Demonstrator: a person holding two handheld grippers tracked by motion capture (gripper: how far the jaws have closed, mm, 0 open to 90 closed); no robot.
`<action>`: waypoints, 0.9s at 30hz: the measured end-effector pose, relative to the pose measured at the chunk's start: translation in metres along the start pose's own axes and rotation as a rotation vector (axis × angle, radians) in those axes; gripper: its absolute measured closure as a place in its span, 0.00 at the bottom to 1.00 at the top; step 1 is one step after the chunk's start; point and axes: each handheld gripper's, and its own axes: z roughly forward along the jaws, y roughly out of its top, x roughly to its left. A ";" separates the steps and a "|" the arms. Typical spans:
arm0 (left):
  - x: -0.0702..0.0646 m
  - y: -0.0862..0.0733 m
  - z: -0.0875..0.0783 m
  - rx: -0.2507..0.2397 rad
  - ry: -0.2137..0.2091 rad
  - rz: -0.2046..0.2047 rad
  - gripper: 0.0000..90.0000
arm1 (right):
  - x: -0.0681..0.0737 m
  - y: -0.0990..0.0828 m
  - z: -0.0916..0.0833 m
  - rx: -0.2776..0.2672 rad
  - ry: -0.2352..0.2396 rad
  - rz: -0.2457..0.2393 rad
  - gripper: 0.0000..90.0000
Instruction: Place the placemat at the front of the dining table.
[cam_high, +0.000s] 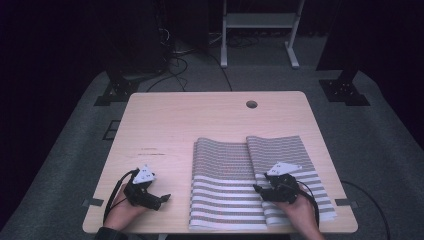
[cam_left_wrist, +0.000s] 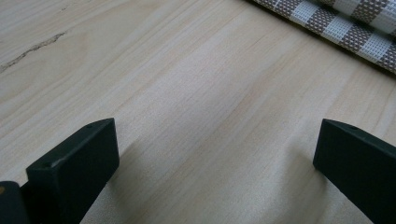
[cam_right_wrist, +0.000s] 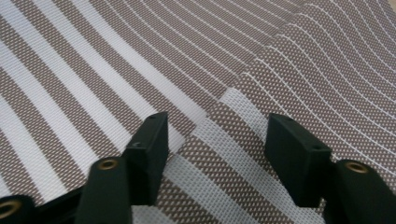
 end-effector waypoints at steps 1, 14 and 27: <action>0.000 0.000 0.000 0.000 0.000 0.000 0.00 | -0.002 0.000 0.000 -0.005 -0.002 0.005 0.48; 0.000 0.000 0.000 0.000 0.000 -0.001 0.00 | -0.033 0.016 0.018 -0.031 -0.077 0.033 0.49; 0.000 0.000 0.000 0.000 0.000 -0.001 0.00 | -0.050 0.022 0.003 -0.094 -0.084 0.093 0.47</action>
